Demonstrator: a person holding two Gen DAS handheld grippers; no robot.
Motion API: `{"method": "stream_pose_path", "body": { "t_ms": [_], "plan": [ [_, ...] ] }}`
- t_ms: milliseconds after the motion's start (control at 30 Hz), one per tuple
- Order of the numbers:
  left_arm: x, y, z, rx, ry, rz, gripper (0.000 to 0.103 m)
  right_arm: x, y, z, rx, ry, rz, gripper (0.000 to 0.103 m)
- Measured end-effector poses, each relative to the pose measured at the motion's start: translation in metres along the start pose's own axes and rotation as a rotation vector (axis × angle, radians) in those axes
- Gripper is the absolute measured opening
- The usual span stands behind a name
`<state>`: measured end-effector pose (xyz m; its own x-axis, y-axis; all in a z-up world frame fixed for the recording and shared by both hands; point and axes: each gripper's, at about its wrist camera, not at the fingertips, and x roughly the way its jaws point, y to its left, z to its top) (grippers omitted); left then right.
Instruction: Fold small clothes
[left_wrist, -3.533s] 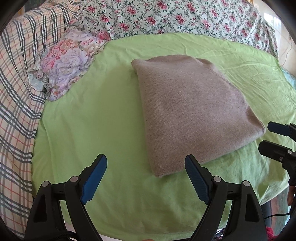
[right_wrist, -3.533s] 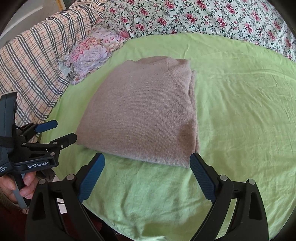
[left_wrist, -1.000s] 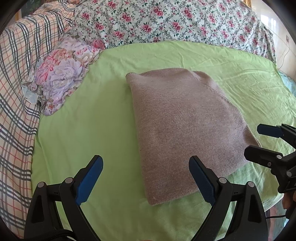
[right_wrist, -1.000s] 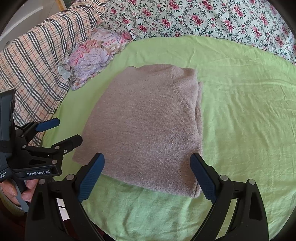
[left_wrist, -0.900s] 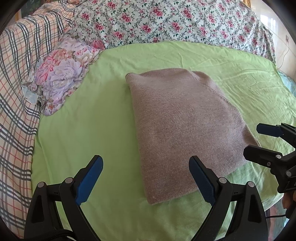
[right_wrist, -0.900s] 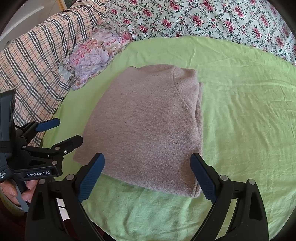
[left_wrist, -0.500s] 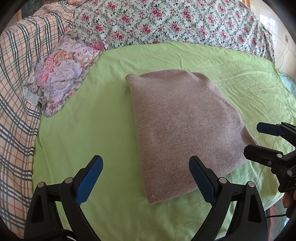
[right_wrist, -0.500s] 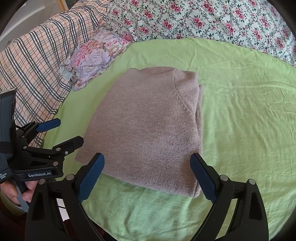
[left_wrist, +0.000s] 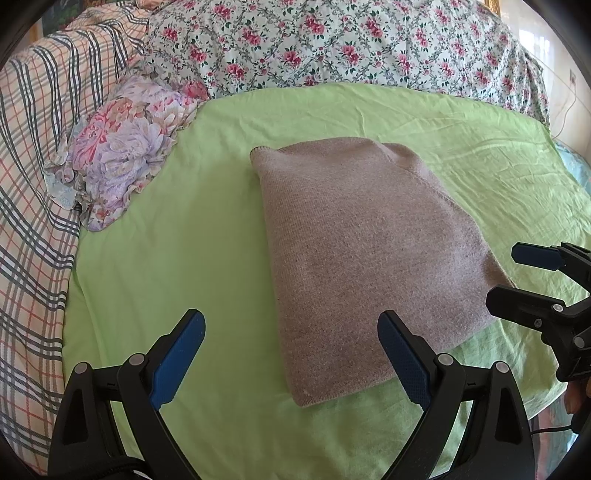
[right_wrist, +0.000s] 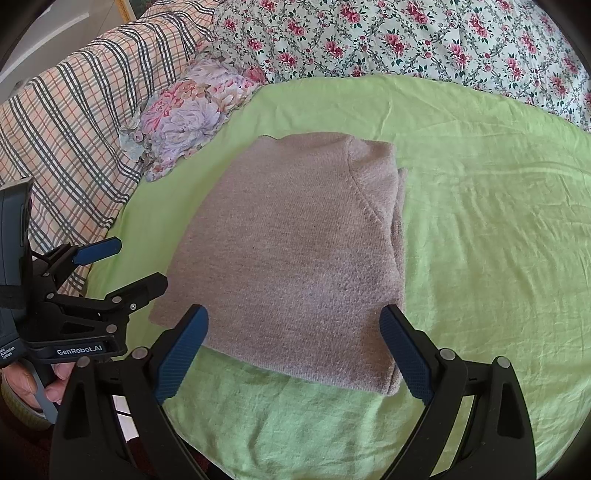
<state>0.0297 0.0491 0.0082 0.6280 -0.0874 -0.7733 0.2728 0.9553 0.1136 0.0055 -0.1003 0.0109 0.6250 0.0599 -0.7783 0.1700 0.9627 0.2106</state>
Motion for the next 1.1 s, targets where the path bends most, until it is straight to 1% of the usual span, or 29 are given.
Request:
{"method": "stream_pose_path", "body": {
  "t_ms": [1100],
  "plan": [
    [0.0089, 0.0057, 0.0037, 0.008, 0.004, -0.014, 0.095, 0.0048, -0.0027, 0.0036, 0.003, 0.005, 0.004, 0.094]
  ]
}}
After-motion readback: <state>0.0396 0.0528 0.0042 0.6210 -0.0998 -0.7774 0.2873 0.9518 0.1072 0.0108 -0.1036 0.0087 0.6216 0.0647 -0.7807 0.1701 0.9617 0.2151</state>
